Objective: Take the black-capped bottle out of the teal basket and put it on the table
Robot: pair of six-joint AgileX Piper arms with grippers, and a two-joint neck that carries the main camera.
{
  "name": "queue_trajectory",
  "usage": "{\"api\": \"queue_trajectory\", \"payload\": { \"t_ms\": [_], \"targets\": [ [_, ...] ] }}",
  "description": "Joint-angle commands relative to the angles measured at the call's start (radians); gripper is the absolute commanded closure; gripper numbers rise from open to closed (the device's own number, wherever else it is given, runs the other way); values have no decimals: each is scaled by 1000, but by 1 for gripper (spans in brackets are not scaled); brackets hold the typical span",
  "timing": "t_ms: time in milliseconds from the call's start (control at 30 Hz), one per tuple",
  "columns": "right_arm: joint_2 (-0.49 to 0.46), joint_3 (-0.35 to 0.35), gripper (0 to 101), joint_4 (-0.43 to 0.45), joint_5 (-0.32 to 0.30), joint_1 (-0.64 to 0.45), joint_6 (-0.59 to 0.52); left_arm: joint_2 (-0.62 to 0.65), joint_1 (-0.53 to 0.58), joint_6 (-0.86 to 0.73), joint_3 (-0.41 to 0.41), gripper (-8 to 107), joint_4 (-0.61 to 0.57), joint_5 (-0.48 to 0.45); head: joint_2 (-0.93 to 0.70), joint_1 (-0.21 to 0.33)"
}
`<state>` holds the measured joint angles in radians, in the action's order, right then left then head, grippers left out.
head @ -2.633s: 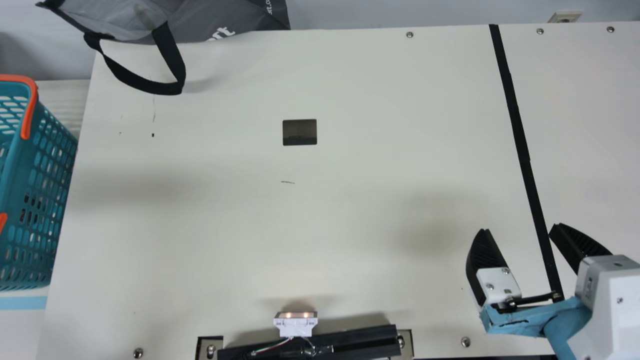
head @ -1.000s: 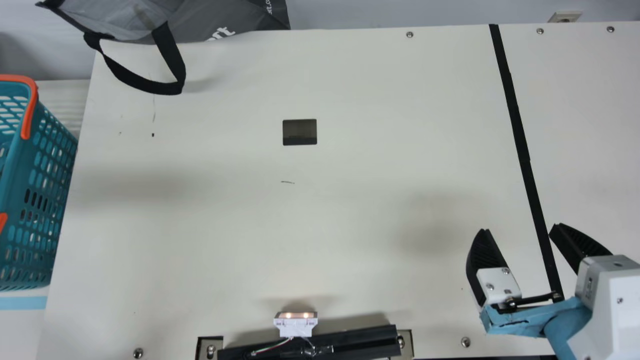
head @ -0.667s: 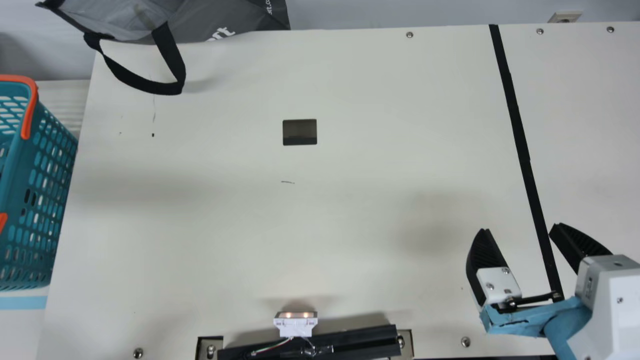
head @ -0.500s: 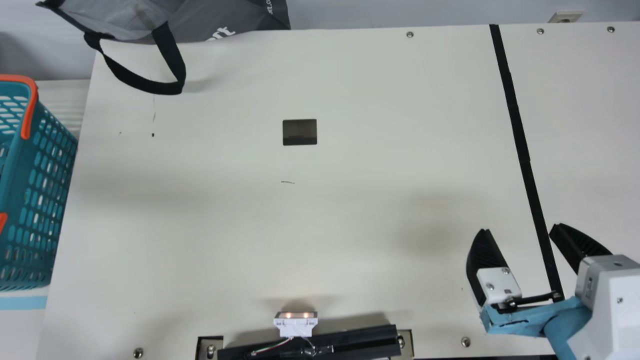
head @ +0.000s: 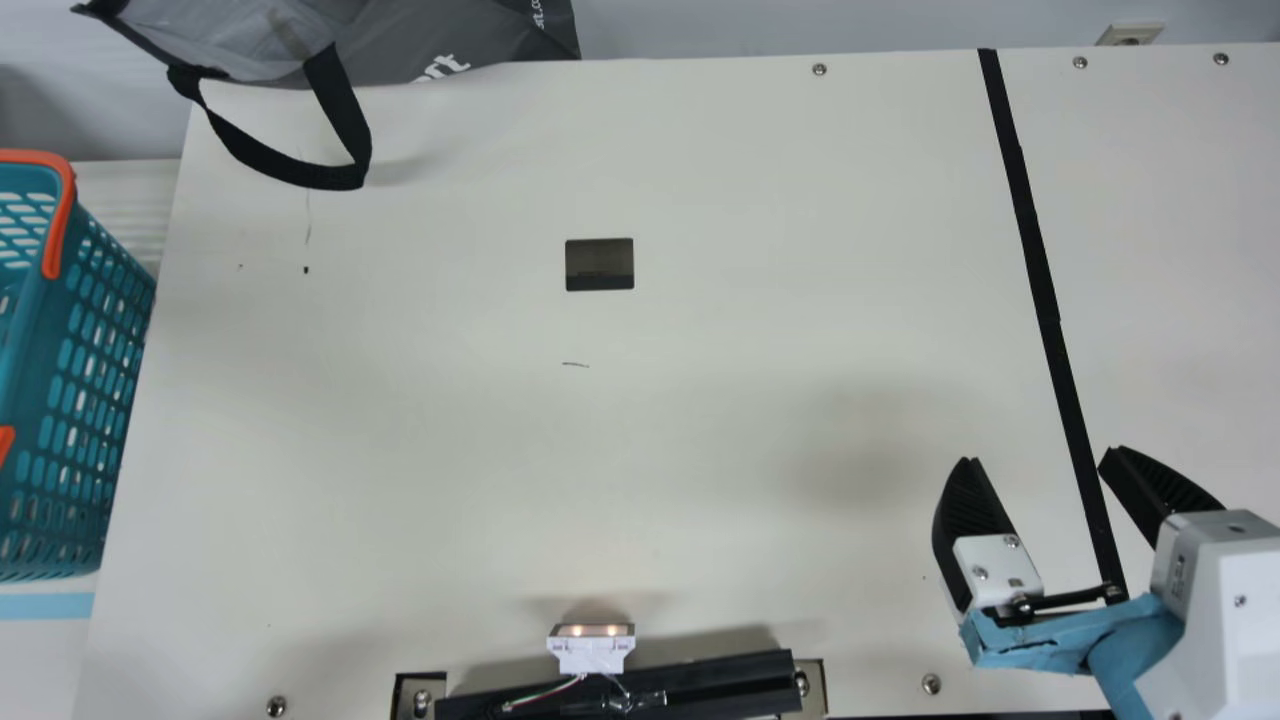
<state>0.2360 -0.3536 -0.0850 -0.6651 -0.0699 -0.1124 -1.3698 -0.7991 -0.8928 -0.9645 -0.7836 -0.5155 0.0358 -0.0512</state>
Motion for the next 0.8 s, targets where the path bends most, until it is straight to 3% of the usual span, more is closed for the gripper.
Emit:
{"api": "queue_trajectory", "payload": {
  "t_ms": [0, 367, 767],
  "targets": [
    [0, 0, 10, 0, 0, 0, 0, 15, 3, 29, -20, 99, 13, -13, -8, 4],
    [0, 0, 10, 0, 0, 0, 0, 90, 65, 138, -90, 99, 68, -71, -8, 4],
    [0, 0, 10, 0, 0, 0, 0, 158, 252, 302, -79, 99, 187, -59, -8, 4]
  ]
}}
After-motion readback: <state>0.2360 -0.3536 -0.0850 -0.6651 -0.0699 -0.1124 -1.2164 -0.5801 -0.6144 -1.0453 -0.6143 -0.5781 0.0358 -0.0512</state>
